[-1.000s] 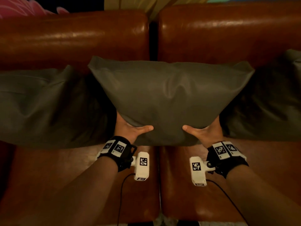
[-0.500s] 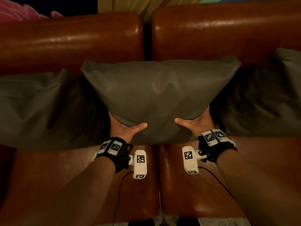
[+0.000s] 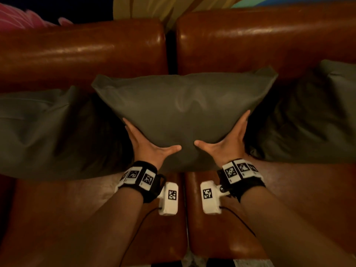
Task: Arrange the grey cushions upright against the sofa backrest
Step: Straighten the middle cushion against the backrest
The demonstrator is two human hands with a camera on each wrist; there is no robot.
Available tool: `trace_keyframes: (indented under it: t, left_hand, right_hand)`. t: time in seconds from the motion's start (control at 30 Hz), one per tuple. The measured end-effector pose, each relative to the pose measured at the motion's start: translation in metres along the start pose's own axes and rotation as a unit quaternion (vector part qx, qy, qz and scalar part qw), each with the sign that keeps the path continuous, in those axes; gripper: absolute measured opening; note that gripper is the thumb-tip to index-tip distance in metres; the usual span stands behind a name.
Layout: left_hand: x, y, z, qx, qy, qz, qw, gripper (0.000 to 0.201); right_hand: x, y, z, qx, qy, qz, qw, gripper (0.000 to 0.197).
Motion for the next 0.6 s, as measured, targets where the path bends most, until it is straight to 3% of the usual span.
trace_keyframes:
  t: [0.17, 0.6]
  left_hand:
    - [0.017, -0.008, 0.003, 0.003, 0.024, -0.015, 1.0, 0.169]
    - [0.013, -0.004, 0.003, 0.011, 0.03, -0.044, 0.999, 0.165]
  right_hand:
    - [0.015, -0.005, -0.01, -0.018, -0.034, -0.012, 0.999, 0.16]
    - [0.017, -0.004, -0.002, -0.01, -0.019, -0.032, 0.999, 0.159]
Point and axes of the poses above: each hand's wrist, its own x-axis towards the middle knuckle, its own y-axis out of the back of the hand, z = x × y, the point moved 6 cm from there along x, towards the middle knuckle, and after that the axes turned 1 degree about -y, right-handed, at the moved point
